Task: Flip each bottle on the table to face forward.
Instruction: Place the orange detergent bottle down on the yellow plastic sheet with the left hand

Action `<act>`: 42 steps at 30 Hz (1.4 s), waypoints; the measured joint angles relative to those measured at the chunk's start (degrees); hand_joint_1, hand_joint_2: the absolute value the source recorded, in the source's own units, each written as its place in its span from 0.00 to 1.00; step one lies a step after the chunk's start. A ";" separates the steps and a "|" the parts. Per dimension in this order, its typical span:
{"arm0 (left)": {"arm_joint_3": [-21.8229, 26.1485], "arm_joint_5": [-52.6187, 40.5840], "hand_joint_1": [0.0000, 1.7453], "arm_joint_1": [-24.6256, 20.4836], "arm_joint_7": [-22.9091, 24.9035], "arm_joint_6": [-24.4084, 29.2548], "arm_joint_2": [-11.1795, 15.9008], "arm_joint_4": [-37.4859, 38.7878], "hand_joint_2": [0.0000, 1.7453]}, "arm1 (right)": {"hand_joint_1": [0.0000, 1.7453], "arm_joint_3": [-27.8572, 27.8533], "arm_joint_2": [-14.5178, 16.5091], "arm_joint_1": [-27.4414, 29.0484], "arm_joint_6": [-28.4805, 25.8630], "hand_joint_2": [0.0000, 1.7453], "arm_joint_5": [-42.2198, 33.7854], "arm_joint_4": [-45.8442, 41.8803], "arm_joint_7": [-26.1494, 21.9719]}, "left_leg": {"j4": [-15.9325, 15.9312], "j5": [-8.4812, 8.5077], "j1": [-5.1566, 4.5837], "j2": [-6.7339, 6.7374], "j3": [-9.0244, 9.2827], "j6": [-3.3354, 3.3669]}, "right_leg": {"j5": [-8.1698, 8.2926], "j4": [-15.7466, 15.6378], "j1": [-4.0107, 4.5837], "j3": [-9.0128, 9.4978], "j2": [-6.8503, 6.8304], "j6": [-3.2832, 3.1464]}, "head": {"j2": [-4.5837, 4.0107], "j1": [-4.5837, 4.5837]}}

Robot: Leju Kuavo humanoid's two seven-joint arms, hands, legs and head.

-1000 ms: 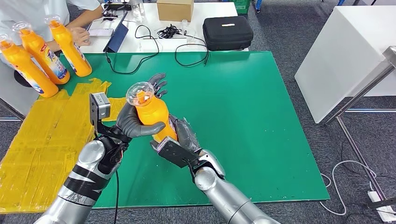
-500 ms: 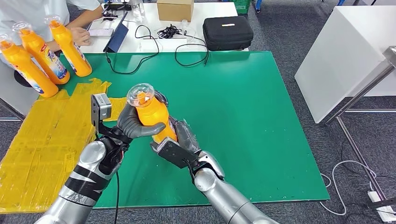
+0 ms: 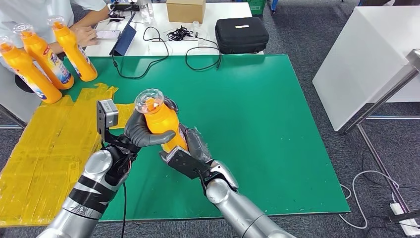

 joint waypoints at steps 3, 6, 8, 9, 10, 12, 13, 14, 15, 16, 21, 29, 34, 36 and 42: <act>0.00 0.00 1.00 0.00 -0.02 0.00 0.00 0.00 1.00 | 0.54 0.02 0.00 0.00 -0.02 1.00 -0.03 0.00 0.00 | 0.00 0.00 0.00 0.00 0.00 0.00 | 0.00 0.00 0.00 0.00 0.00 0.00 | 0.00 0.00; 0.00 -0.02 1.00 -0.06 -0.05 0.23 0.00 0.00 1.00 | 0.00 0.20 0.00 0.19 -0.49 1.00 -0.02 0.00 -0.22 | 0.00 0.00 0.00 0.00 0.00 0.00 | 0.00 0.00 0.00 0.00 0.00 0.00 | 0.00 0.01; 0.00 -0.08 1.00 -0.12 -0.03 0.64 0.00 0.00 1.00 | 0.00 0.45 -0.01 0.74 -1.25 1.00 -0.01 -0.09 -0.60 | 0.00 0.00 0.00 -0.01 0.00 0.00 | 0.00 0.00 0.00 0.00 0.00 0.00 | 0.00 0.01; 0.00 -0.13 1.00 -0.12 -0.02 0.89 0.00 0.00 1.00 | 0.00 0.54 -0.03 1.10 -1.72 1.00 -0.01 -0.30 -0.73 | 0.00 0.00 0.00 -0.01 -0.01 0.00 | 0.00 0.00 0.00 0.00 0.00 0.00 | 0.00 0.01; -0.01 -0.22 1.00 -0.09 -0.04 1.13 0.00 -0.01 1.00 | 0.00 0.58 -0.10 1.45 -2.18 1.00 0.01 -0.71 -0.83 | 0.00 0.00 0.00 -0.01 -0.01 0.00 | 0.00 0.00 0.00 0.00 0.00 0.00 | 0.00 0.01; 0.00 -0.64 1.00 -0.03 -0.19 1.98 0.01 -0.05 1.00 | 0.00 0.63 -0.51 2.27 -3.21 1.00 0.19 -2.39 -1.00 | 0.00 0.00 0.00 -0.01 -0.02 0.00 | 0.00 0.00 0.00 0.00 0.00 0.00 | 0.00 0.02; 0.05 -0.96 1.00 0.00 -0.28 2.57 0.05 -0.09 1.00 | 0.00 0.64 -0.83 2.83 -3.75 1.00 0.32 -3.66 -1.07 | 0.00 0.00 0.00 -0.01 -0.02 0.00 | 0.00 0.00 0.00 0.00 0.00 0.00 | 0.00 0.01; 0.16 -1.36 1.00 0.08 -0.38 3.19 0.11 -0.23 1.00 | 0.00 0.64 -1.21 3.51 -4.30 1.00 0.48 -5.16 -1.11 | 0.00 -0.01 0.00 -0.02 -0.03 0.00 | 0.00 0.00 0.00 0.00 -0.01 0.00 | 0.00 0.01; 0.32 -1.69 1.00 0.23 -0.47 3.71 0.19 -0.45 1.00 | 0.00 0.63 -1.61 4.24 -4.77 1.00 0.61 -6.76 -1.08 | 0.00 -0.01 0.00 -0.02 -0.03 0.00 | -0.01 0.00 0.00 0.00 -0.01 0.00 | 0.00 0.01; 0.51 -1.96 1.00 0.45 -0.56 4.03 0.28 -0.73 1.00 | 0.00 0.59 -2.03 4.97 -5.09 1.00 0.71 -8.37 -0.94 | 0.00 -0.01 0.00 -0.03 -0.04 0.00 | -0.01 0.00 0.00 0.00 -0.01 0.00 | 0.00 0.01; 1.41 -3.14 1.00 1.17 -0.80 5.39 0.44 -1.95 1.00 | 0.00 0.32 -3.98 7.69 -6.57 1.00 1.19 -15.02 -0.66 | 0.00 -0.02 -0.01 -0.02 -0.06 0.01 | -0.01 0.00 -0.01 0.00 -0.01 0.00 | 0.00 0.04; 4.81 -12.69 1.00 4.27 -2.99 14.91 1.35 -3.20 1.00 | 0.00 -2.61 -7.31 11.87 -10.81 1.00 2.11 -28.97 -0.56 | 0.00 -0.02 0.01 0.00 -0.05 0.00 | -0.01 -0.01 0.00 -0.04 -0.01 0.00 | 0.00 0.02; 6.27 -15.22 1.00 5.08 -3.57 17.35 1.55 -4.09 1.00 | 0.00 -4.06 -9.09 13.71 -11.37 1.00 2.45 -34.60 -0.32 | 0.00 -0.03 0.00 -0.01 -0.06 0.00 | -0.02 -0.01 0.00 -0.04 0.00 0.00 | 0.00 0.01; 6.52 -15.64 1.00 5.25 -3.67 17.72 1.58 -4.34 1.00 | 0.00 -4.25 -9.47 14.07 -11.40 1.00 2.50 -35.70 -0.30 | 0.00 -0.03 0.00 0.00 -0.07 0.00 | -0.01 -0.01 0.00 -0.04 0.00 0.00 | 0.00 0.01; 8.29 -35.97 1.00 6.12 -4.22 35.50 1.70 -5.90 1.00 | 0.00 -6.49 -11.10 16.95 -13.52 1.00 4.26 -40.62 0.35 | 0.00 -0.03 0.00 -0.02 -0.07 0.00 | -0.02 -0.02 0.00 -0.04 -0.01 0.00 | 0.00 0.00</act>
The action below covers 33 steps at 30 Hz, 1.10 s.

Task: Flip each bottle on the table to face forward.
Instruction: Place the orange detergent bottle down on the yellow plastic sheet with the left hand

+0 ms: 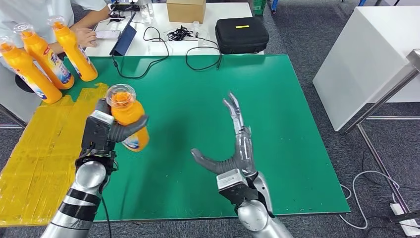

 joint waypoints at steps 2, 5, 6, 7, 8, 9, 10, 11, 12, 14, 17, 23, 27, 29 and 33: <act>0.68 -11.89 1.00 0.01 1.95 5.76 0.26 -0.28 1.00 | 0.00 -1.57 -0.81 1.50 -0.11 1.00 0.77 -2.33 0.10 | 0.00 0.00 0.00 -0.01 0.00 0.00 | 0.00 0.00 0.00 0.00 0.00 0.00 | 0.00 0.01; 0.95 -28.73 1.00 -0.06 6.44 9.45 0.75 -0.23 1.00 | 0.00 -3.89 -1.76 3.47 0.00 1.00 1.81 -5.56 0.07 | 0.00 -0.02 -0.01 -0.01 -0.01 0.00 | -0.01 -0.01 0.00 0.00 0.00 0.00 | 0.00 0.01; 0.95 -33.58 1.00 -0.10 8.00 9.79 0.95 -0.10 1.00 | 0.00 -4.65 -2.06 4.08 0.09 1.00 2.02 -6.56 0.05 | 0.00 -0.02 -0.01 0.00 -0.01 0.00 | -0.01 -0.01 -0.01 0.00 0.00 0.00 | 0.00 0.00; 0.95 -37.65 1.00 -0.14 9.36 9.94 1.19 0.10 1.00 | 0.00 -5.42 -2.37 4.67 0.20 1.00 2.12 -7.53 0.03 | 0.00 -0.03 -0.02 0.00 -0.01 -0.01 | -0.01 -0.01 -0.01 0.00 0.00 0.00 | 0.00 0.00; 0.95 -40.28 1.00 -0.16 10.32 10.01 1.41 0.33 1.00 | 0.00 -6.07 -2.66 5.17 0.32 1.00 2.15 -8.34 0.00 | 0.00 -0.03 -0.02 0.01 -0.01 -0.01 | -0.01 -0.02 -0.01 0.00 0.00 0.00 | 0.00 0.01; 0.95 -42.04 1.00 -0.17 10.97 10.07 1.60 0.59 1.00 | 0.00 -6.66 -2.94 5.60 0.44 1.00 2.15 -9.09 -0.04 | 0.00 -0.03 -0.02 0.01 -0.01 -0.01 | -0.01 -0.02 -0.01 0.00 0.01 0.00 | 0.00 0.01; 0.94 -43.32 1.00 -0.20 11.48 10.14 1.76 0.83 1.00 | 0.00 -7.12 -3.18 5.97 0.52 1.00 2.16 -9.69 -0.09 | 0.00 -0.03 -0.02 0.01 0.00 -0.01 | -0.01 -0.02 -0.01 -0.01 0.01 0.00 | 0.00 0.01; 0.93 -45.22 1.00 -0.26 12.21 10.26 1.92 1.11 1.00 | 0.00 -7.55 -3.37 6.31 0.58 1.00 2.20 -10.23 -0.18 | 0.00 -0.03 -0.02 0.01 0.00 -0.01 | 0.00 -0.02 -0.01 0.00 0.01 0.00 | 0.00 0.01; 0.91 -48.27 1.00 -0.36 13.27 10.51 2.10 1.47 1.00 | 0.00 -7.99 -3.53 6.65 0.60 1.00 2.26 -10.74 -0.30 | 0.00 -0.02 -0.02 0.01 0.00 -0.01 | 0.00 -0.02 -0.01 0.00 0.01 0.01 | 0.00 0.01; 0.87 -57.07 1.00 -0.70 16.09 11.61 2.65 2.58 1.00 | 0.00 -8.97 -3.84 7.36 0.60 1.00 2.30 -11.66 -0.61 | 0.00 -0.02 -0.02 0.01 0.01 -0.01 | 0.00 -0.02 -0.01 0.00 0.01 0.01 | 0.00 0.01; 0.76 -68.14 1.00 -1.70 19.37 13.17 3.88 5.53 1.00 | 0.00 -10.68 -4.36 8.45 0.83 1.00 1.69 -12.74 -1.00 | 0.00 -0.02 -0.02 0.04 0.02 -0.02 | 0.00 -0.01 0.00 -0.01 0.01 0.01 | 0.00 0.00; -1.60 -71.11 1.00 -6.66 21.39 6.82 6.94 16.12 1.00 | 0.00 -13.37 -4.95 10.25 2.61 1.00 0.94 -13.63 -1.67 | 0.00 -0.01 0.01 0.04 0.03 -0.02 | 0.00 0.00 0.01 -0.01 0.02 0.00 | 0.00 0.01; -3.20 -70.85 1.00 -10.74 18.96 1.84 8.02 24.28 1.00 | 0.00 -14.05 -5.01 10.44 3.51 1.00 0.91 -13.65 -1.66 | 0.00 0.00 0.01 0.07 0.02 -0.01 | 0.02 0.00 0.01 0.00 0.02 0.00 | 0.00 0.01; -4.09 -70.85 1.00 -12.63 18.20 0.57 8.52 27.74 1.00 | 0.00 -14.25 -5.01 10.43 3.84 1.00 0.81 -13.64 -1.66 | 0.00 0.01 0.00 0.07 0.02 -0.01 | 0.02 0.01 0.01 0.00 0.02 0.00 | 0.00 0.02; -5.32 -70.85 1.00 -14.77 17.71 0.07 9.29 32.05 1.00 | 0.00 -14.46 -5.01 10.41 4.21 1.00 0.69 -13.63 -1.66 | 0.00 0.00 -0.01 0.04 0.00 -0.01 | 0.01 0.00 0.00 -0.01 0.02 0.01 | 0.00 0.01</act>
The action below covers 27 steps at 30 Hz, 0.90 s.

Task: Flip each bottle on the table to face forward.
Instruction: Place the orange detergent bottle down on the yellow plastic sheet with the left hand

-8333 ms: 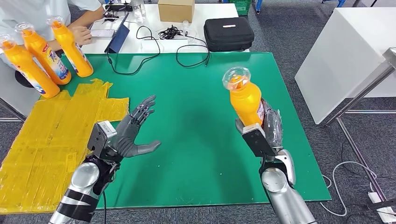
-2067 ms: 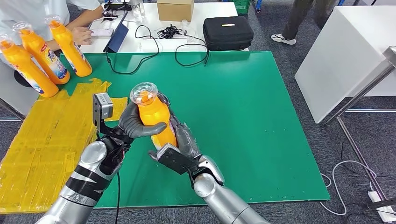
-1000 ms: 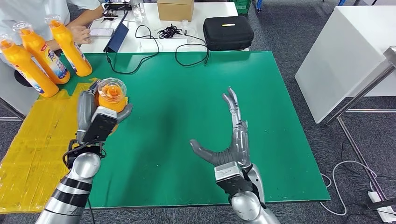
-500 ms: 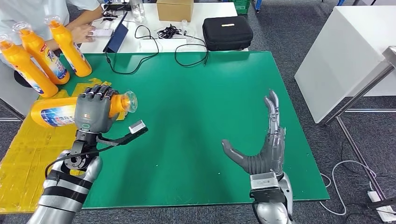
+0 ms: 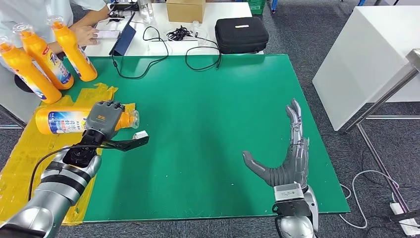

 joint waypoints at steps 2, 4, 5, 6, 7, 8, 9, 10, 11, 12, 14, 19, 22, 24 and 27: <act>-0.43 -0.03 1.00 -0.78 -0.10 -0.61 0.20 1.47 1.00 | 0.00 -0.03 0.00 0.00 0.04 1.00 -0.07 0.00 -0.01 | 0.00 0.00 0.00 -0.02 -0.01 0.00 | -0.01 0.00 0.00 0.00 0.00 0.00 | 0.00 0.01; -1.00 0.14 1.00 -1.92 -0.39 -2.89 0.38 3.32 1.00 | 0.00 -0.04 0.00 0.00 0.28 1.00 -0.34 0.03 -0.03 | 0.00 -0.01 0.00 -0.02 -0.01 0.00 | -0.01 0.00 0.00 0.00 0.00 0.00 | 0.00 0.01; -1.32 0.58 1.00 -2.77 -0.74 -4.47 0.42 4.78 1.00 | 0.00 -0.04 0.01 0.00 0.50 1.00 -0.51 0.08 -0.05 | 0.00 -0.01 0.00 -0.02 -0.01 0.00 | -0.01 0.00 0.00 0.00 0.00 0.00 | 0.00 0.00; -1.61 1.21 1.00 -3.69 -1.17 -5.87 0.45 6.42 1.00 | 0.00 -0.04 0.02 0.01 0.72 1.00 -0.68 0.15 -0.09 | 0.00 -0.01 0.01 -0.01 -0.01 0.00 | -0.01 0.00 0.00 -0.01 0.00 0.00 | 0.00 0.01; -1.82 1.97 1.00 -4.60 -1.64 -6.88 0.47 8.08 1.00 | 0.00 -0.04 0.03 0.01 0.91 1.00 -0.78 0.26 -0.13 | 0.00 -0.01 0.01 -0.01 -0.01 0.00 | 0.00 0.00 0.00 -0.01 0.00 0.00 | 0.00 0.00; -1.96 2.77 1.00 -5.43 -2.09 -7.53 0.47 9.62 1.00 | 0.00 -0.04 0.05 0.02 1.01 1.00 -0.84 0.38 -0.17 | 0.00 0.00 0.01 0.00 -0.01 0.00 | 0.00 0.00 0.01 0.00 0.00 0.00 | 0.00 0.00; -2.06 3.53 1.00 -6.17 -2.47 -7.96 0.46 10.94 1.00 | 0.00 -0.04 0.07 0.02 1.05 1.00 -0.88 0.50 -0.20 | 0.00 0.00 0.01 0.00 0.00 0.00 | 0.00 0.00 0.01 0.00 0.00 0.00 | 0.00 0.00; -2.13 4.34 1.00 -6.83 -2.82 -8.35 0.45 12.15 1.00 | 0.00 -0.03 0.08 0.02 1.06 1.00 -0.90 0.63 -0.21 | 0.00 0.01 0.01 0.00 0.00 0.00 | 0.00 0.00 0.01 0.00 0.00 0.00 | 0.00 -0.01; -2.15 5.23 1.00 -7.40 -3.16 -8.77 0.43 13.24 1.00 | 0.00 -0.03 0.09 0.02 1.07 1.00 -0.93 0.76 -0.22 | 0.00 0.01 0.01 0.00 0.01 0.00 | 0.00 0.00 0.01 0.00 0.00 0.00 | 0.00 -0.01; -2.16 6.23 1.00 -7.86 -3.55 -9.21 0.42 14.23 1.00 | 0.00 -0.03 0.11 0.02 1.08 1.00 -0.97 0.90 -0.22 | 0.00 0.01 0.01 0.00 0.01 0.00 | 0.00 0.01 0.01 0.01 0.00 0.00 | 0.00 -0.01; -2.11 8.44 1.00 -8.44 -4.49 -10.17 0.39 15.81 1.00 | 0.00 -0.03 0.17 0.02 1.11 1.00 -1.10 1.18 -0.22 | 0.00 0.01 0.01 0.00 0.00 0.00 | 0.00 0.01 0.01 0.01 0.00 0.00 | 0.00 -0.01; -1.69 13.94 0.59 -8.75 -7.00 -11.94 0.33 18.77 1.00 | 0.00 -0.03 0.40 -0.08 1.21 1.00 -1.72 2.03 -0.24 | 0.00 0.00 0.01 -0.01 -0.02 0.00 | 0.00 0.01 0.00 0.00 0.00 0.00 | 0.00 0.00; -1.18 15.64 0.02 -8.75 -7.66 -12.18 0.35 19.90 1.00 | 0.00 -0.03 0.48 -0.34 1.44 1.00 -2.02 2.61 -0.24 | 0.00 0.00 0.01 -0.01 -0.03 0.00 | -0.01 0.01 0.00 0.00 0.00 0.00 | 0.00 0.00; -1.02 16.08 0.02 -8.74 -7.64 -12.01 0.36 20.37 1.00 | 0.00 -0.03 0.54 -0.54 1.73 1.00 -2.07 2.98 -0.24 | 0.00 0.00 0.01 -0.02 -0.02 0.00 | -0.01 0.01 0.00 0.00 -0.01 0.00 | 0.00 0.00; -1.00 16.34 0.02 -8.74 -7.55 -11.74 0.36 20.86 1.00 | 0.00 -0.03 0.63 -0.69 1.99 1.00 -2.09 3.45 -0.24 | 0.00 0.00 0.01 -0.02 -0.02 0.00 | 0.00 0.01 0.00 0.01 -0.01 0.00 | 0.00 -0.01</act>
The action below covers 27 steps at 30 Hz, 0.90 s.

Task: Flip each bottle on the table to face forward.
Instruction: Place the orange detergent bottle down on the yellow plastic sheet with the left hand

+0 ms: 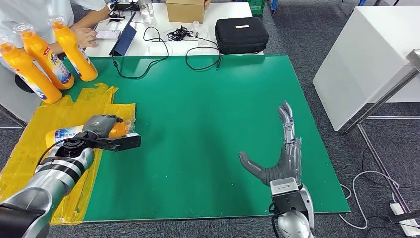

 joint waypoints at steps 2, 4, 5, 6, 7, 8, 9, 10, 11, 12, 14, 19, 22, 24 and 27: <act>0.01 0.05 0.02 0.00 0.01 0.13 0.00 0.20 1.00 | 0.00 0.00 0.06 -0.01 0.02 1.00 -0.01 0.25 0.00 | 0.00 0.00 0.00 0.00 0.00 0.00 | 0.00 0.00 0.00 0.00 0.00 0.00 | 0.00 0.01; 0.02 0.05 0.02 0.00 0.01 0.20 0.00 0.31 1.00 | 0.00 0.00 0.09 -0.01 0.02 1.00 -0.01 0.45 0.00 | 0.00 0.00 0.00 0.00 0.00 0.00 | 0.00 0.00 0.00 0.00 0.00 0.00 | 0.00 0.00; 0.02 0.05 0.02 0.00 0.01 0.21 0.00 0.38 1.00 | 0.00 0.00 0.09 -0.02 0.02 1.00 -0.01 0.55 0.00 | 0.00 0.00 0.00 0.00 0.00 0.00 | 0.00 0.00 0.00 0.01 0.00 0.00 | 0.00 0.01; 0.02 0.05 0.02 0.00 0.01 0.21 0.00 0.44 1.00 | 0.00 0.00 0.10 -0.02 0.02 1.00 -0.01 0.61 0.00 | 0.00 0.00 0.00 0.00 0.00 0.00 | 0.00 0.00 0.00 0.00 0.00 0.00 | 0.00 0.00; 0.02 0.05 0.02 0.00 0.01 0.21 0.00 0.51 1.00 | 0.00 0.00 0.10 -0.03 0.02 1.00 -0.01 0.66 0.00 | 0.00 0.00 0.00 0.00 0.00 0.00 | 0.00 0.00 0.00 0.00 0.00 0.00 | 0.00 0.00; 0.02 0.05 0.02 0.00 0.01 0.21 0.00 0.56 1.00 | 0.00 0.00 0.11 -0.03 0.02 1.00 -0.01 0.69 0.00 | 0.00 0.00 0.00 0.00 0.00 0.00 | 0.00 0.00 0.00 0.00 0.00 0.00 | 0.00 0.00; 0.02 0.05 0.02 0.00 0.01 0.21 0.00 0.60 1.00 | 0.00 0.00 0.12 -0.03 0.02 1.00 -0.01 0.72 0.00 | 0.00 0.00 0.00 0.00 0.00 0.00 | 0.00 0.00 0.00 0.00 0.00 0.00 | 0.00 -0.01; 0.02 0.05 0.02 0.00 0.01 0.21 0.00 0.62 1.00 | 0.00 0.00 0.12 -0.03 0.02 1.00 -0.01 0.74 0.00 | 0.00 0.00 0.00 0.00 0.00 0.00 | 0.00 0.00 0.00 0.00 0.00 0.00 | 0.00 0.00; 0.02 0.05 0.02 0.00 0.01 0.21 0.00 0.65 1.00 | 0.00 0.00 0.12 -0.04 0.02 1.00 -0.01 0.77 0.00 | 0.00 0.00 0.00 0.00 0.00 0.00 | 0.00 0.00 0.00 0.00 0.00 0.00 | 0.00 0.00; 0.02 0.05 0.02 0.00 0.01 0.21 0.00 0.68 1.00 | 0.00 0.00 0.12 -0.05 0.02 1.00 -0.01 0.80 0.00 | 0.00 0.00 0.00 0.00 0.00 0.00 | 0.00 0.00 0.00 0.00 0.00 0.00 | 0.00 0.00; 0.02 0.05 0.02 0.00 0.01 0.21 0.00 0.73 1.00 | 0.00 0.00 0.12 -0.07 0.02 1.00 0.00 0.86 0.00 | 0.00 0.00 0.00 0.00 0.00 0.00 | 0.00 0.00 0.00 0.00 0.00 0.00 | 0.00 0.00; 0.02 0.05 0.01 0.00 0.01 0.21 0.00 0.77 1.00 | 0.00 0.00 0.12 -0.14 0.02 1.00 0.00 0.96 0.00 | 0.00 0.00 0.00 0.00 0.00 0.00 | 0.00 0.00 0.00 0.00 0.00 0.00 | 0.00 0.00; 0.02 0.08 0.00 0.00 0.13 0.37 0.00 0.84 1.00 | 0.00 0.00 0.13 -0.24 0.04 1.00 0.00 1.04 0.01 | 0.00 0.00 0.00 0.00 0.00 0.00 | 0.00 0.00 0.00 0.00 0.00 0.00 | 0.00 0.00; 0.02 0.16 0.00 0.00 0.51 0.68 -0.01 0.92 1.00 | 0.00 0.00 0.14 -0.28 0.07 1.00 0.01 1.10 0.03 | 0.00 0.00 0.00 0.00 0.00 0.00 | 0.00 0.00 0.00 0.00 0.00 0.00 | 0.00 0.01; 0.02 0.26 0.00 0.01 1.39 1.36 -0.03 1.00 1.00 | 0.00 0.01 0.14 -0.34 0.09 1.00 0.07 1.23 0.11 | 0.00 0.00 0.00 0.00 0.00 0.00 | 0.00 0.00 0.00 0.00 0.00 0.00 | 0.00 0.00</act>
